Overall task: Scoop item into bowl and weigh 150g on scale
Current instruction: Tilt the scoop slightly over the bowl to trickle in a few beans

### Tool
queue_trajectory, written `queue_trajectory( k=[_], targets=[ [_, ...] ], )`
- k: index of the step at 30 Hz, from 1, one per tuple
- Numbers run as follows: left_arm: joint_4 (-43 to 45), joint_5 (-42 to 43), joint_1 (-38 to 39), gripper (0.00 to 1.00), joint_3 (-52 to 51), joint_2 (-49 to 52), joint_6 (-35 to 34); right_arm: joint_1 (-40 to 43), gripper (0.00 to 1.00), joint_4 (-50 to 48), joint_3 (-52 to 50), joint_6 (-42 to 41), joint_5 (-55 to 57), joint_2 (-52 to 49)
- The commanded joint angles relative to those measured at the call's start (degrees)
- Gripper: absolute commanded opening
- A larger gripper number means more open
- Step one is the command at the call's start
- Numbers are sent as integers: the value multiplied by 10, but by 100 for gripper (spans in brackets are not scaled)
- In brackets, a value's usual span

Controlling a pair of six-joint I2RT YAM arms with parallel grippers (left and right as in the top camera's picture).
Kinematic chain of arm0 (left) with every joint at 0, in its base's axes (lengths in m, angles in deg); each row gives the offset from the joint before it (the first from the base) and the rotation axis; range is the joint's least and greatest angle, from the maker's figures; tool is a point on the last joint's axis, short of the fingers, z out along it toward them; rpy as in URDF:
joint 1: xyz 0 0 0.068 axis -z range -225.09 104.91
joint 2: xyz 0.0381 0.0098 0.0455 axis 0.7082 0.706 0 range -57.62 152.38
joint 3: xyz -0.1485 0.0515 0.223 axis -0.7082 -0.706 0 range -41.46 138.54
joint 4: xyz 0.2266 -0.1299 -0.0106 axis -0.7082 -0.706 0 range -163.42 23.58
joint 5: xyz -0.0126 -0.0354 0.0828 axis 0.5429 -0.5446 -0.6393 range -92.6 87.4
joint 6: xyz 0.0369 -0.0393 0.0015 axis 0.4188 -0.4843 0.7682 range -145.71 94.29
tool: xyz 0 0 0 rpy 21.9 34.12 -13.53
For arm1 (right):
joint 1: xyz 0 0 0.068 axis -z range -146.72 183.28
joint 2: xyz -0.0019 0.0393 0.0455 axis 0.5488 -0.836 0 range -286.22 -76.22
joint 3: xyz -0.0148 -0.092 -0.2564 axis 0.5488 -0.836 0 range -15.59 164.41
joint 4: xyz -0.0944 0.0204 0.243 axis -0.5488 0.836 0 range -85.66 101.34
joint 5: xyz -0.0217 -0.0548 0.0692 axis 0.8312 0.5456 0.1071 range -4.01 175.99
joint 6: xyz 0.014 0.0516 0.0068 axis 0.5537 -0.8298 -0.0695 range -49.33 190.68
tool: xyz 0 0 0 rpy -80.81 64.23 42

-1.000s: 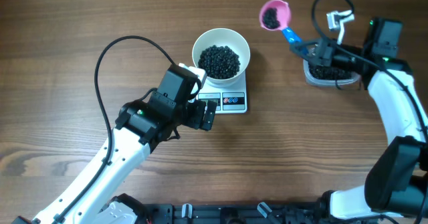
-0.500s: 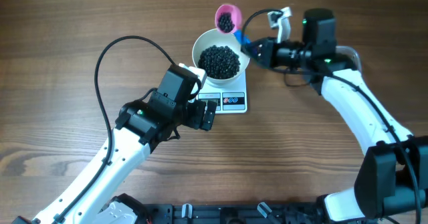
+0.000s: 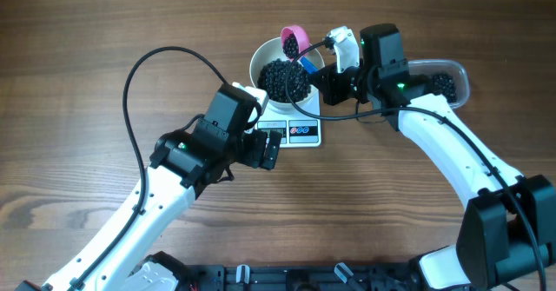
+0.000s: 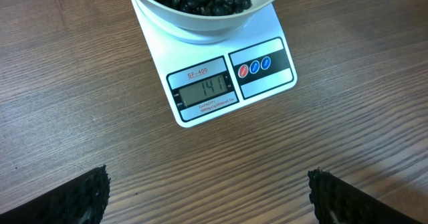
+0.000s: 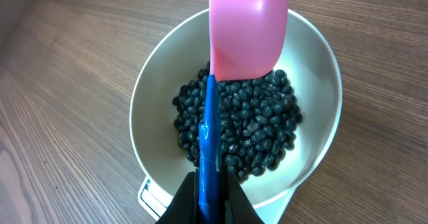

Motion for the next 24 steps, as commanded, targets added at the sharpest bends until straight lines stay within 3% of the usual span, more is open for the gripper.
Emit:
queue_trajectory(
  k=[1,6,11,24],
  targets=[
    [2,5,-5,100,-7,0,7,-2,4,-3,7,17,15,25],
    [2,5,-5,100,-7,0,7,-2,4,57,7,78,92,26],
    [2,5,-5,100,-7,0,7,-2,4,7,12,56,43,43],
    [2,5,-5,100,-7,0,7,-2,4,38,12,22,-17,43]
  ],
)
